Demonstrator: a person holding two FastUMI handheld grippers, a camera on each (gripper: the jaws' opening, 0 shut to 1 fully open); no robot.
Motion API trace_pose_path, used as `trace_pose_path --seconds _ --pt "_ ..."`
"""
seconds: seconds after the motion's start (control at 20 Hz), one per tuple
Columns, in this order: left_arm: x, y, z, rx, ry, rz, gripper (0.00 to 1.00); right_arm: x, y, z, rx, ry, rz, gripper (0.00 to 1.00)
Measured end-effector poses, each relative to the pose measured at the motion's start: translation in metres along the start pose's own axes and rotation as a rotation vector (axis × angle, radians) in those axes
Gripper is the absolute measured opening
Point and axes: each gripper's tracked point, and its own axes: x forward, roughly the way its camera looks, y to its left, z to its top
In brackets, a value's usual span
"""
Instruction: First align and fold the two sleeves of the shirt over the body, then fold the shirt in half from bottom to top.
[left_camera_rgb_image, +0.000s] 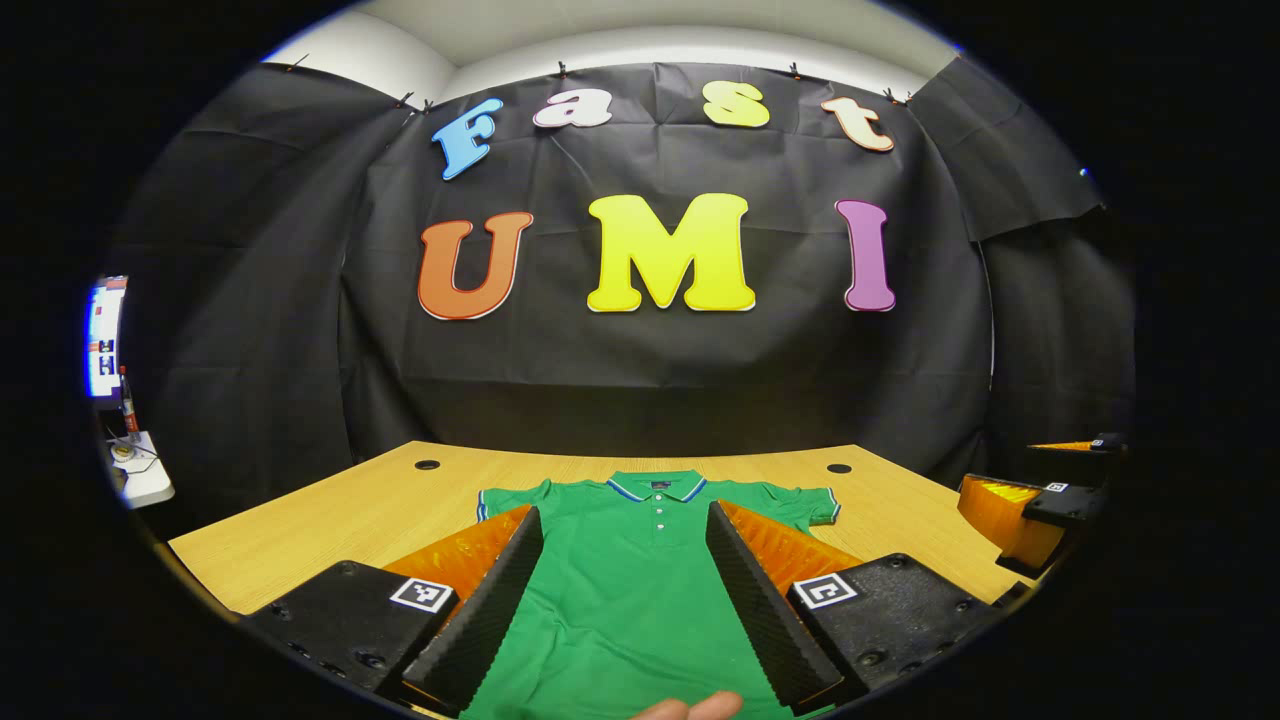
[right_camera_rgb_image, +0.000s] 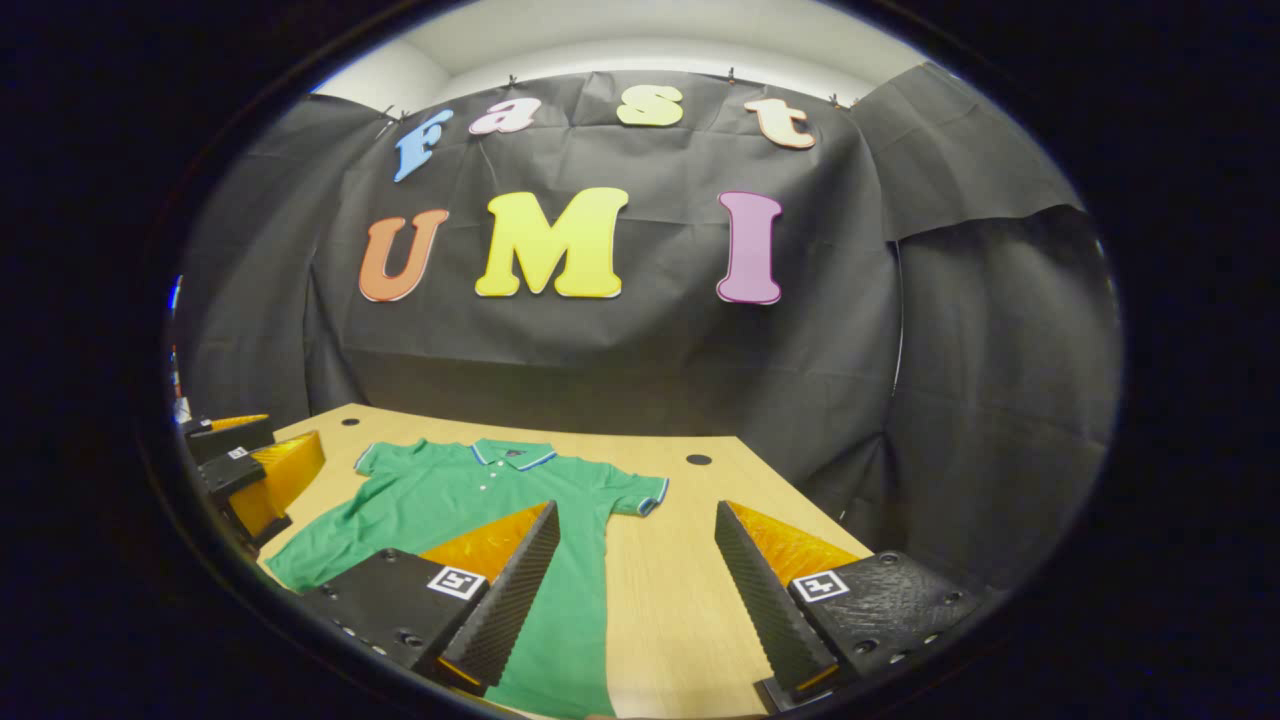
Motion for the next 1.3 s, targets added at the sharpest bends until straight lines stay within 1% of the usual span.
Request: trace_pose_path --seconds 0.1,0.25,0.4,0.45,0.5,0.55,0.7,0.85,0.95,1.0,1.05,1.15,1.2,1.25,1.3 --pt "0.004 0.004 -0.001 -0.002 -0.007 0.020 1.00 0.022 -0.004 0.001 0.000 0.004 -0.019 0.95" --pt "0.009 0.007 -0.005 0.005 -0.012 0.030 1.00 0.073 -0.012 0.005 -0.006 0.021 -0.046 0.95" --pt "0.017 0.012 -0.014 0.006 0.004 0.045 1.00 0.129 -0.016 -0.008 0.023 0.108 -0.052 0.95" --pt "0.019 0.019 -0.015 0.002 0.002 0.068 0.94 0.147 -0.015 -0.013 0.025 0.132 -0.049 0.95" --pt "0.021 0.026 -0.015 -0.008 -0.003 0.095 1.00 0.166 -0.016 -0.021 0.025 0.160 -0.063 0.95" --pt "0.023 0.027 -0.015 -0.020 -0.007 0.104 1.00 0.183 -0.016 -0.030 0.032 0.189 -0.074 0.95" --pt "0.026 0.023 -0.016 -0.038 -0.022 0.079 1.00 0.228 -0.005 -0.062 0.075 0.291 -0.086 0.95" --pt "0.032 0.021 -0.024 -0.036 -0.014 0.071 1.00 0.271 -0.004 -0.079 0.076 0.327 -0.147 0.94" --pt "0.034 0.020 -0.030 -0.013 -0.002 0.077 1.00 0.288 0.004 -0.089 0.133 0.370 -0.146 0.93" --pt "0.036 0.020 -0.034 -0.004 0.005 0.078 0.98 0.291 0.005 -0.098 0.167 0.406 -0.144 0.91" --pt "0.038 0.018 -0.038 0.002 0.016 0.076 1.00 0.294 0.006 -0.106 0.200 0.437 -0.143 0.89" --pt "0.039 0.018 -0.042 0.004 0.030 0.075 1.00 0.300 0.009 -0.116 0.256 0.490 -0.128 0.85" --pt "0.039 0.019 -0.043 -0.001 0.031 0.074 1.00 0.301 0.013 -0.121 0.275 0.515 -0.111 0.79" --pt "0.041 0.019 -0.043 -0.005 0.035 0.072 1.00 0.303 0.014 -0.123 0.282 0.530 -0.107 0.75" --pt "0.043 0.021 -0.046 -0.010 0.041 0.072 1.00 0.306 0.015 -0.126 0.287 0.547 -0.104 0.62"
